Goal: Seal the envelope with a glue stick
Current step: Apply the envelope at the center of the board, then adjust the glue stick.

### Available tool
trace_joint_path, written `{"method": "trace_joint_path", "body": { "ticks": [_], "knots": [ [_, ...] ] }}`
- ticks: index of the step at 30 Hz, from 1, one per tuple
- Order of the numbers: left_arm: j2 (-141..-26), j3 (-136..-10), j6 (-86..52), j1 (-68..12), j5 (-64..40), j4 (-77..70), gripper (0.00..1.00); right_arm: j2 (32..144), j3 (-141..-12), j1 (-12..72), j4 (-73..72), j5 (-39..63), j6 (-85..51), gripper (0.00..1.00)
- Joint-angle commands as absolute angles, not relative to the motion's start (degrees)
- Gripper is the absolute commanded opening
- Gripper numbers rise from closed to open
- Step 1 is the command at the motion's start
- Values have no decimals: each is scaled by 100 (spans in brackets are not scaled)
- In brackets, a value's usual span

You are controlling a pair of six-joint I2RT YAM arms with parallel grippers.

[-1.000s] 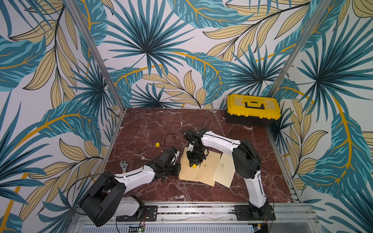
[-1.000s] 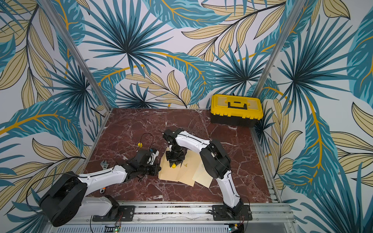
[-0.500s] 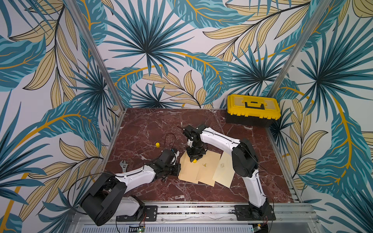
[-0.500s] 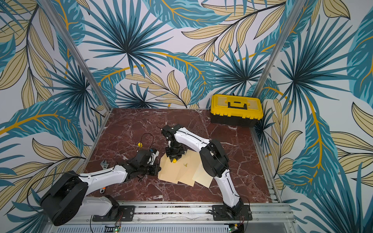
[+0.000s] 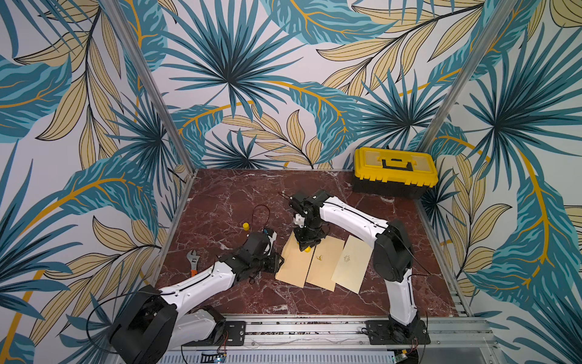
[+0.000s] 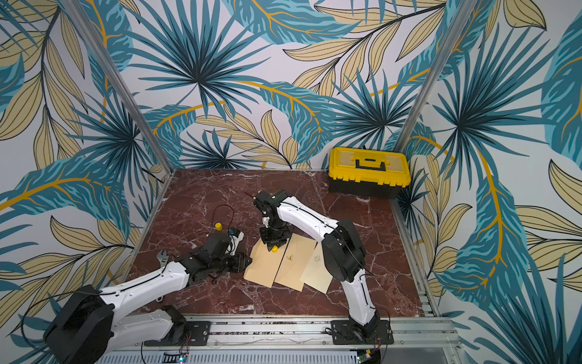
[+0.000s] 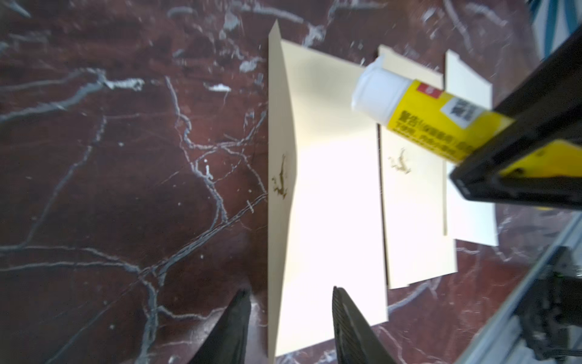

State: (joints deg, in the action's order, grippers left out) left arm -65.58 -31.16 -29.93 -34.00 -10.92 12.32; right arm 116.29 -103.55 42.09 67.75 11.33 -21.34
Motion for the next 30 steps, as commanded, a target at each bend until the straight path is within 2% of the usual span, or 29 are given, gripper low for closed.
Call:
{"method": "trace_joint_path", "body": {
  "ticks": [1,7,13,18,22,30],
  "knots": [
    [-6166,-3491,-3542,-3246,-1266,1223,50,11075,-10054,4200,5731,862,-2238,0],
    [-5970,-3880,-5062,-3123,-1846,492,56,10429,-9363,4199,4175,756,-2129,0],
    [-5844,-4247,-6636,-2984,-1768,-431,66,9813,-8671,4209,2423,1052,-1859,0],
    [-5731,-4516,-7340,-2703,-1598,-721,66,9150,-7947,4202,1130,1178,-1467,0],
    [-5966,-4909,-7400,-2650,-1727,-813,62,8839,-7591,4204,388,1407,-1260,0],
    [-6196,-5449,-6946,-2650,-1773,-248,54,8721,-7552,4234,13,1859,-1098,0]
  ]
}}
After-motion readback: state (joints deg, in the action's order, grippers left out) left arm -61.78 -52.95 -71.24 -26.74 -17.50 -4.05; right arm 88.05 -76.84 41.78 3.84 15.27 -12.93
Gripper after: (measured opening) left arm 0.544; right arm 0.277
